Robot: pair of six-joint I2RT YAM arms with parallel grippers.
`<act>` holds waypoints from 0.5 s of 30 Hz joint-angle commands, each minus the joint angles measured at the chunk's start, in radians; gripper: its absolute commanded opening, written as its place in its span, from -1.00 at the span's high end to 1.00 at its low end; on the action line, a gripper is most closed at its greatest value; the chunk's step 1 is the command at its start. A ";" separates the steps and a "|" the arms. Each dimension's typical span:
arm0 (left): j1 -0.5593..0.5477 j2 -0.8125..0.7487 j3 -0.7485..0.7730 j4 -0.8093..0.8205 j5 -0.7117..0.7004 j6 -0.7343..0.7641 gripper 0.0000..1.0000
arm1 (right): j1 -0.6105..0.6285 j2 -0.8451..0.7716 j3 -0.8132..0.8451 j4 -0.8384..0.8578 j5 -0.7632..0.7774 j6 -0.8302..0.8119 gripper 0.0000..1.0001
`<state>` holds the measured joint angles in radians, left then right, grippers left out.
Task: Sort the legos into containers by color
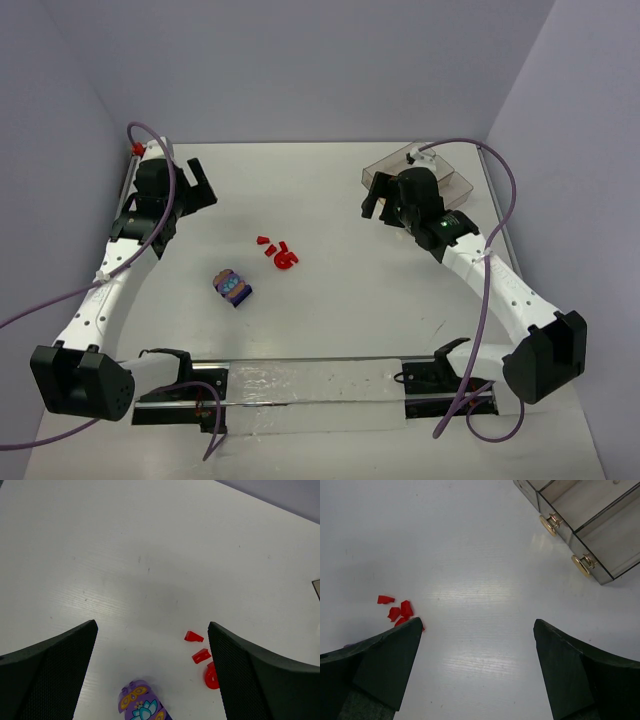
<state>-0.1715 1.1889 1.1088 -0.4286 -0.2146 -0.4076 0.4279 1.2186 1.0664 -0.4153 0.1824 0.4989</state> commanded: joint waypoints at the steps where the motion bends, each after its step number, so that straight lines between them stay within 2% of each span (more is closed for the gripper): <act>1: -0.005 -0.012 0.036 0.011 0.037 -0.003 -0.99 | 0.009 -0.009 0.041 0.003 0.030 0.003 -1.00; 10: -0.005 -0.035 0.011 0.011 0.051 0.000 -0.99 | 0.030 -0.002 0.059 -0.005 -0.036 -0.039 -0.99; 15: -0.006 -0.036 0.002 -0.010 0.050 -0.017 -0.99 | 0.188 0.101 0.153 -0.037 -0.012 -0.154 -1.00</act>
<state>-0.1715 1.1837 1.1076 -0.4330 -0.1779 -0.4087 0.4978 1.2361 1.0982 -0.4351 0.1623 0.4502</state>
